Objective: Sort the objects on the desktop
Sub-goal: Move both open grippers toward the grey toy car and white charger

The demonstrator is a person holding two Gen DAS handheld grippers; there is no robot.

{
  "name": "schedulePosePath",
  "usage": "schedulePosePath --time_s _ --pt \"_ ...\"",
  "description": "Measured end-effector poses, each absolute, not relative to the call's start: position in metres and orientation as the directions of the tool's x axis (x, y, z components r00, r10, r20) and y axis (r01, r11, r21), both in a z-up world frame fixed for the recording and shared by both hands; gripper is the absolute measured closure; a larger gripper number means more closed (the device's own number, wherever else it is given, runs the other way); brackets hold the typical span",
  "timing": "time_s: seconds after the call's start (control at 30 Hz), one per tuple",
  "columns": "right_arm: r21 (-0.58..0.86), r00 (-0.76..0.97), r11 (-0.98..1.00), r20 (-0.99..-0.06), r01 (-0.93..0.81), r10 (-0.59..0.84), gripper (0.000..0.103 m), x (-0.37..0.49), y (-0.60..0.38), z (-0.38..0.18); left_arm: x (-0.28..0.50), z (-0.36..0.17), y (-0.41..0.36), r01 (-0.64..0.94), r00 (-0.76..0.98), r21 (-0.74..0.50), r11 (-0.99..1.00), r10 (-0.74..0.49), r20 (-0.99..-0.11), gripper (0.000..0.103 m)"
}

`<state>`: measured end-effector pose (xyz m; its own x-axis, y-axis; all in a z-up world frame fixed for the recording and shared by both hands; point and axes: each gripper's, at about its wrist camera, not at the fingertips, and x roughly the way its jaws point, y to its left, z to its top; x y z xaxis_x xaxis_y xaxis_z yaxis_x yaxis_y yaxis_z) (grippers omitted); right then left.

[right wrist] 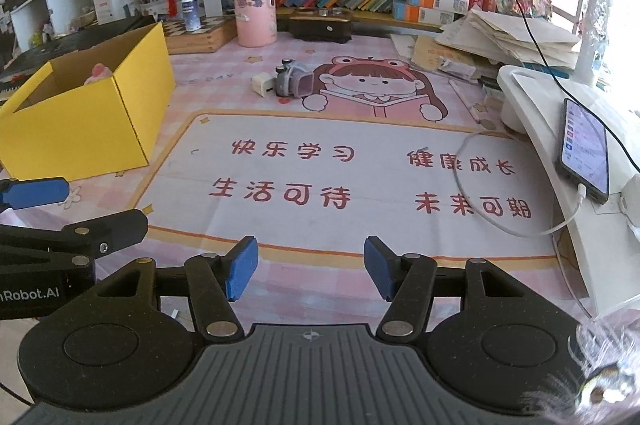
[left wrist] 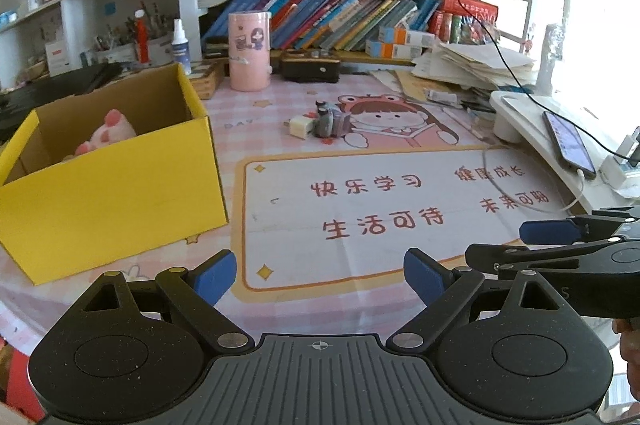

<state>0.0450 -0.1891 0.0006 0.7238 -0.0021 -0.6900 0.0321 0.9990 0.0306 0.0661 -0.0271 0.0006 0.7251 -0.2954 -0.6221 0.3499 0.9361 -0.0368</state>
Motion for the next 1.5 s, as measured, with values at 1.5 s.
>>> schedulePosePath --time_s 1.5 --pt "0.061 0.703 0.981 -0.690 -0.183 0.174 0.046 0.200 -0.275 0.001 0.178 0.001 -0.110 0.157 0.767 -0.015 0.988 -0.131 -0.629 0.011"
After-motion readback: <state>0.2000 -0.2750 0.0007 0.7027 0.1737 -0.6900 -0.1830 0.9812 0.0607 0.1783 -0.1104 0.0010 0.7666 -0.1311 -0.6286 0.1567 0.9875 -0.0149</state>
